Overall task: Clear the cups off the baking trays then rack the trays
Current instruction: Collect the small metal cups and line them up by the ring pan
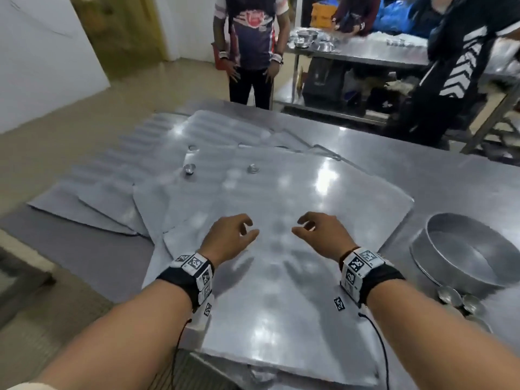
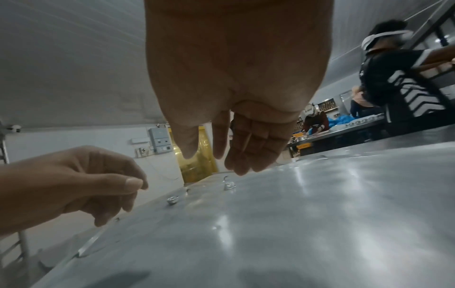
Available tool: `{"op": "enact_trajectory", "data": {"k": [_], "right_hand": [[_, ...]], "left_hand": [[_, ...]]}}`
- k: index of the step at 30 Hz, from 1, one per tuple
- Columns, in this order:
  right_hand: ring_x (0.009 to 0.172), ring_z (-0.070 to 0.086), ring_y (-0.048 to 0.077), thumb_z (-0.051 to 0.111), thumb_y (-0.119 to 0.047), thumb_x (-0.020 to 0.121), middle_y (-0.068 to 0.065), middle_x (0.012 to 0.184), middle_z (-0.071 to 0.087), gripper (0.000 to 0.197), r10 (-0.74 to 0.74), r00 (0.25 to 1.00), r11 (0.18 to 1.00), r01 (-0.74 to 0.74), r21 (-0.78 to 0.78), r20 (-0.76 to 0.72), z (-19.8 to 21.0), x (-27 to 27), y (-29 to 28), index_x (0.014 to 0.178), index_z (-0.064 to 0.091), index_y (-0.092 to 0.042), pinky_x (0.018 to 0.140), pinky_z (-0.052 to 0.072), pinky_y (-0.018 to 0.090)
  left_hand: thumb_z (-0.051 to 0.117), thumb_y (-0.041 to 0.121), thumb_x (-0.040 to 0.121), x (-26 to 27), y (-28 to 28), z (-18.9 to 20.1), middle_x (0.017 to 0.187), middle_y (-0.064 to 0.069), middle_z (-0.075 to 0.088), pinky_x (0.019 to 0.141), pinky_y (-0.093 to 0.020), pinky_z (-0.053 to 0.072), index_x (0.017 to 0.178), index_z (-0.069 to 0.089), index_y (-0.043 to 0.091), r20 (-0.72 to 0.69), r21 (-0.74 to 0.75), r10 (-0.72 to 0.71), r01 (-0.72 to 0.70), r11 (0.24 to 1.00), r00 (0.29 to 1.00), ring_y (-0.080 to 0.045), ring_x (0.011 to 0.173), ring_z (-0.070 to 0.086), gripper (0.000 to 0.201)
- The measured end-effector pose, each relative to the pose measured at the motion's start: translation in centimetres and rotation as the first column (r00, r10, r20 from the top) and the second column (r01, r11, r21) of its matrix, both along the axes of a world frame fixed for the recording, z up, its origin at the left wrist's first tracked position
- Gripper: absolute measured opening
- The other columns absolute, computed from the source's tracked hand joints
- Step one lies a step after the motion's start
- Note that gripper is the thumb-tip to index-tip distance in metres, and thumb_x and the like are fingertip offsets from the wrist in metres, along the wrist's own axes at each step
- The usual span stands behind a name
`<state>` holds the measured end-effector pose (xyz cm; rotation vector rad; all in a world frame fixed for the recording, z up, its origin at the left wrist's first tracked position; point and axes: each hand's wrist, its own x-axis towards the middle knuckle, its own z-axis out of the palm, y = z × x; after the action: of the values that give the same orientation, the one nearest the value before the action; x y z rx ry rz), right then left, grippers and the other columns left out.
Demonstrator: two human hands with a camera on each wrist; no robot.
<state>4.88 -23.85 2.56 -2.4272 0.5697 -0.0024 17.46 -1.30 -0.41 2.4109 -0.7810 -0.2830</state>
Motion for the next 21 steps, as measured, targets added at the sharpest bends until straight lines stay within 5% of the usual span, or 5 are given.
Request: {"op": "enact_trajectory", "data": {"k": [6, 11, 21], "right_hand": [[0.102, 0.063, 0.017, 0.066, -0.049, 0.091, -0.004, 0.11, 0.069, 0.036, 0.024, 0.999, 0.999, -0.025, -0.022, -0.022, -0.5, 12.7, 1.0, 0.117, 0.069, -0.023, 0.084, 0.048, 0.031], [0.109, 0.062, 0.019, 0.067, -0.046, 0.091, 0.0, 0.121, 0.067, 0.04, 0.044, 0.995, 0.996, -0.051, -0.077, -0.088, -1.4, 20.6, -0.2, 0.123, 0.066, -0.022, 0.09, 0.048, 0.032], [0.122, 0.058, 0.03, 0.068, -0.04, 0.092, 0.01, 0.138, 0.06, 0.055, 0.08, 0.976, 0.98, -0.114, -0.164, -0.201, -5.6, 32.3, -3.1, 0.141, 0.053, -0.018, 0.097, 0.045, 0.037]], "left_hand": [[0.069, 0.051, 0.088, 14.4, 5.4, -0.4, 0.111, 0.001, 0.065, 0.079, -0.029, 0.044, 0.129, 0.06, 0.025, -0.057, 0.14, 0.092, -0.083, 0.987, 0.994, -0.017, 0.092, 0.061, 0.049], [0.071, 0.048, 0.087, 23.8, 6.5, -1.6, 0.141, -0.007, 0.053, 0.101, -0.038, 0.045, 0.146, 0.046, 0.025, -0.094, 0.19, 0.149, -0.129, 0.973, 0.984, -0.025, 0.124, 0.054, 0.068], [0.073, 0.034, 0.088, 33.9, 4.1, -6.3, 0.158, -0.009, 0.027, 0.106, -0.033, 0.04, 0.155, 0.031, 0.02, -0.068, 0.182, 0.173, -0.159, 0.97, 0.983, -0.031, 0.133, 0.05, 0.079]]}}
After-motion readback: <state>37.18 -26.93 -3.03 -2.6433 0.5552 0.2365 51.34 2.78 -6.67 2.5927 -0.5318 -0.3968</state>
